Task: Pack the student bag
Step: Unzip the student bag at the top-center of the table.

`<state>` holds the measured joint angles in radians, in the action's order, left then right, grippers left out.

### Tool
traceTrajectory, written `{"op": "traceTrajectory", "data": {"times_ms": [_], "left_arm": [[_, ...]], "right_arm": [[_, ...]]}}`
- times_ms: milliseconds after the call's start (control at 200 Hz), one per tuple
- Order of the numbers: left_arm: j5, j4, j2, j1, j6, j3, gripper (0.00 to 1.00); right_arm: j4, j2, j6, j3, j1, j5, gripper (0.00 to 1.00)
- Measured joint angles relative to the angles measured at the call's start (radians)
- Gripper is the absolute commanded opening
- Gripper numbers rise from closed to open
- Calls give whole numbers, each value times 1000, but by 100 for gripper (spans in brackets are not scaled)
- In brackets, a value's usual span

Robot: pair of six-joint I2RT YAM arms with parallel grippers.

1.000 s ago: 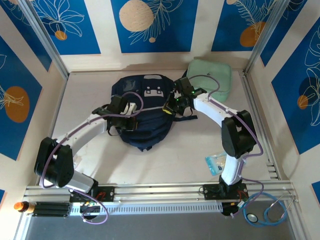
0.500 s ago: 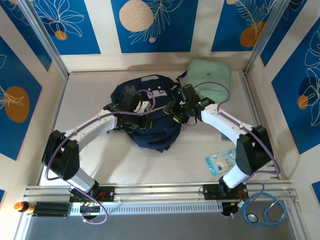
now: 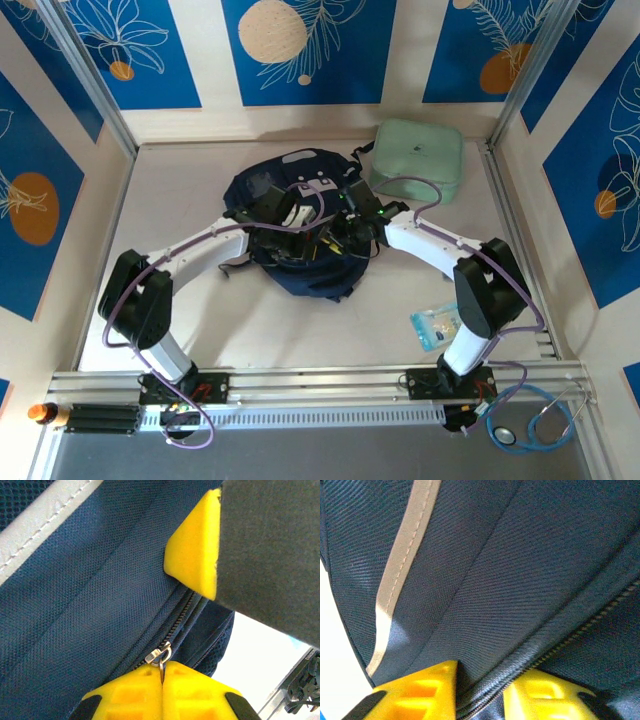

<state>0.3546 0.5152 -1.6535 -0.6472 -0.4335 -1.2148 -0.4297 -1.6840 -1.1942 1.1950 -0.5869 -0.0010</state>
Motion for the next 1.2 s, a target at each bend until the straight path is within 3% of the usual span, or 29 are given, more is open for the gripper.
{"op": "traceTrajectory", "data": {"times_ms": [300, 770, 1075, 1200], "left_arm": [[-27, 65, 5, 31, 116, -2, 0], [-154, 264, 10, 156, 347, -30, 0], [-253, 243, -38, 203, 292, -77, 0], [-260, 226, -57, 206, 267, -92, 18]], "right_arm": [[-8, -2, 10, 8, 6, 1, 10], [-18, -55, 68, 56, 26, 21, 9], [18, -100, 161, 94, 40, 14, 10], [29, -100, 225, 94, 51, 14, 23]]}}
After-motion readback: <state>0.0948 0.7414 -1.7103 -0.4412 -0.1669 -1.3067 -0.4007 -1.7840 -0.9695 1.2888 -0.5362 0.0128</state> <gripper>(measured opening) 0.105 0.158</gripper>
